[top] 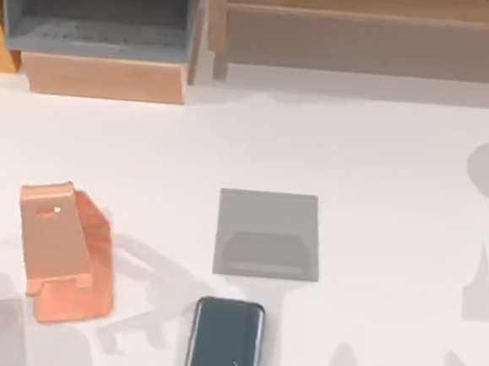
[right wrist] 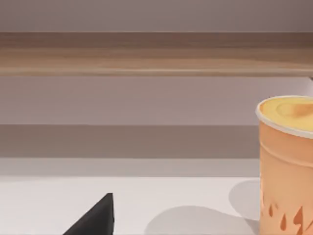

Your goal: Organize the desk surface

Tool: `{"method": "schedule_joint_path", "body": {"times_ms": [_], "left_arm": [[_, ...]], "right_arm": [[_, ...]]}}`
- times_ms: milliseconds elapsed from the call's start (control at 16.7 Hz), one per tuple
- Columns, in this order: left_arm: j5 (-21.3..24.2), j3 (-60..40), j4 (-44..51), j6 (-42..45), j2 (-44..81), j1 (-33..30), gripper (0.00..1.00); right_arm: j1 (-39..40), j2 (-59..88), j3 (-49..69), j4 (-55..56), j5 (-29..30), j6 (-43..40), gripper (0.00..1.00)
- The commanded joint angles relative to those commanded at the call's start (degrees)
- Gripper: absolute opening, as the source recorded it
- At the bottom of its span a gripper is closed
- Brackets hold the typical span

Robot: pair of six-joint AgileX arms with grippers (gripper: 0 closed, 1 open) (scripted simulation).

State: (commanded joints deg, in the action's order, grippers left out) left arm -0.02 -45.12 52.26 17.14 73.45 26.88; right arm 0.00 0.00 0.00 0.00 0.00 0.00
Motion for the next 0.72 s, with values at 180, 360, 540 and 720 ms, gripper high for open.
{"method": "schedule_joint_path", "body": {"times_ms": [180, 360, 540, 720], "left_arm": [[-0.1, -5.2, 5.7, 2.1, 6.4, 3.1, 1.0], [-0.1, -6.9, 7.6, 2.7, 8.3, 4.0, 1.0], [-0.1, -6.7, 7.5, 2.7, 8.1, 3.8, 1.0], [-0.1, -5.2, 5.3, 2.6, 9.3, 3.9, 1.0]], "right_arm": [[0.0, 0.0, 0.0, 0.0, 0.0, 0.0, 1.0], [0.0, 0.0, 0.0, 0.0, 0.0, 0.0, 1.0], [0.0, 0.0, 0.0, 0.0, 0.0, 0.0, 1.0], [0.0, 0.0, 0.0, 0.0, 0.0, 0.0, 1.0]]}}
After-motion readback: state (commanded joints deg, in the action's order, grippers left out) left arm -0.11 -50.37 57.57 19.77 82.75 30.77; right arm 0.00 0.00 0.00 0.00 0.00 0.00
